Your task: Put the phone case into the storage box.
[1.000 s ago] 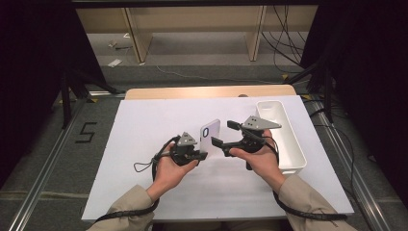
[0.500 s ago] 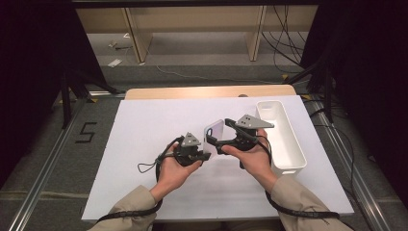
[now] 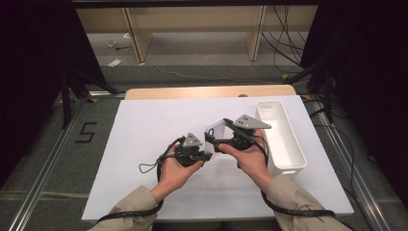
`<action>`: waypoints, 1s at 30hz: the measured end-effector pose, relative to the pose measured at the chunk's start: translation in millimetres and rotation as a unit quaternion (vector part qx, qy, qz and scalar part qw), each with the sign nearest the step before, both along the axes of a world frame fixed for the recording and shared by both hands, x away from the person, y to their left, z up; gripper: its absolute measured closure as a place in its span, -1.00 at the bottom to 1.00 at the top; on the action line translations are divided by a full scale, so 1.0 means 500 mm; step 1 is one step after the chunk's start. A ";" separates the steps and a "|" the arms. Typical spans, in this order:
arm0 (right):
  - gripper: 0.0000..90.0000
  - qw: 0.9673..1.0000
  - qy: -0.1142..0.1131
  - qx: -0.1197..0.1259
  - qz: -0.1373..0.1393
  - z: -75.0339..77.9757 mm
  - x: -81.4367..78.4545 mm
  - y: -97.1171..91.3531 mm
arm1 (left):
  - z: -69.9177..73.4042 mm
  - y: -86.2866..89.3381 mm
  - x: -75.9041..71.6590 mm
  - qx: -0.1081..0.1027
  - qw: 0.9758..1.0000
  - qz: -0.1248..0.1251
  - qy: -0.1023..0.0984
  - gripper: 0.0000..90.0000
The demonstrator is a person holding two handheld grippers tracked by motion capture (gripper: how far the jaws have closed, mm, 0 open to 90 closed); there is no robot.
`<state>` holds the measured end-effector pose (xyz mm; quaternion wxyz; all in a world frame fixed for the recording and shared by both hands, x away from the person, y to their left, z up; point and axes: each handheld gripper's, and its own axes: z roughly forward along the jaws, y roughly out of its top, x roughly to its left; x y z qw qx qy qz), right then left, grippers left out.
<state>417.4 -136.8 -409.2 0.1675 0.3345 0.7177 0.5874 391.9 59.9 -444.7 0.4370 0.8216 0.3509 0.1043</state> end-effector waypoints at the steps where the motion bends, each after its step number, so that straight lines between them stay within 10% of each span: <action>1: -0.75 1.000 -0.002 -0.001 -0.001 0.000 -0.001 0.000 | 0.000 0.000 0.000 -0.001 1.000 0.000 0.000 0.79; 24: -0.61 1.000 -0.003 0.005 -0.009 0.003 -0.011 0.001 | 0.002 -0.001 -0.003 0.005 1.000 -0.007 -0.016 0.74; 30: -0.61 1.000 -0.011 -0.002 -0.008 0.008 -0.013 -0.002 | 0.004 0.003 -0.002 0.005 0.999 -0.020 -0.040 0.07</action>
